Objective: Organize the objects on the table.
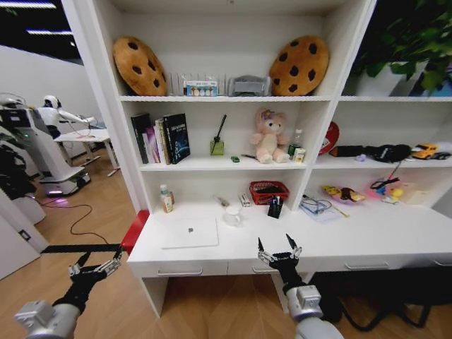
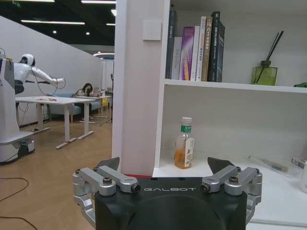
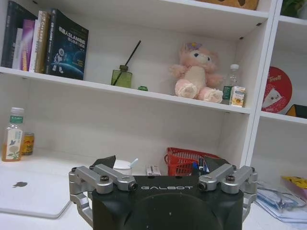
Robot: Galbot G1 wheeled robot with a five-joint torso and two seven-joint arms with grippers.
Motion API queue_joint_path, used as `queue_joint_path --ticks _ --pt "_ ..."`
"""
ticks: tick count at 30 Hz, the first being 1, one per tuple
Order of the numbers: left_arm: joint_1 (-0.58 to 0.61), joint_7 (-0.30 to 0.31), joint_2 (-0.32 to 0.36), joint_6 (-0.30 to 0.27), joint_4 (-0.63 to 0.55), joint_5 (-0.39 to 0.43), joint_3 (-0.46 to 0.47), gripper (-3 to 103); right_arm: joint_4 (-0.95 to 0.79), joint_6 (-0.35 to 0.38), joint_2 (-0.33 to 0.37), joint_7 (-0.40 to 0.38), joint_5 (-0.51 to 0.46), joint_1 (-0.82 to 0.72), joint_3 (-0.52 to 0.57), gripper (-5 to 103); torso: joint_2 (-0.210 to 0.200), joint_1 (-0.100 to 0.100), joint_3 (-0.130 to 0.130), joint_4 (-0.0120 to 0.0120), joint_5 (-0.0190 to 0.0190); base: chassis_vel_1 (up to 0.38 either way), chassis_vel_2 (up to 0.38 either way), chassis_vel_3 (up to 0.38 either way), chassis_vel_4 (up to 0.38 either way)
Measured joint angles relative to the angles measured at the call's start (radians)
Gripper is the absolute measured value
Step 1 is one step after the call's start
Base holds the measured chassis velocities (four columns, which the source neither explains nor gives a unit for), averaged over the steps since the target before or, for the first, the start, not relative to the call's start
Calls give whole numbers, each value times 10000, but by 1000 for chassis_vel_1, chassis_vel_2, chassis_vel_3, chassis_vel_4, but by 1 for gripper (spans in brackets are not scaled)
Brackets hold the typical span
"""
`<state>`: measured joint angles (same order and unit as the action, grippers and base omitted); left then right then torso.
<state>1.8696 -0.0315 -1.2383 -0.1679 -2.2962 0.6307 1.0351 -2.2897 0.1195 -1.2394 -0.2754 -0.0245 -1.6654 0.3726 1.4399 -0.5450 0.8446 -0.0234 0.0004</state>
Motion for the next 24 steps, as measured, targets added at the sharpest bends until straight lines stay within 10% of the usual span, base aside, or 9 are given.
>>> queue_joint_path --ticks 24 --pt "2 2 -1 1 -1 0 0 100 19 -193 -89 261 245 -89 -64 100 4 7 -3 -4 -5 311 -251 -313 279"
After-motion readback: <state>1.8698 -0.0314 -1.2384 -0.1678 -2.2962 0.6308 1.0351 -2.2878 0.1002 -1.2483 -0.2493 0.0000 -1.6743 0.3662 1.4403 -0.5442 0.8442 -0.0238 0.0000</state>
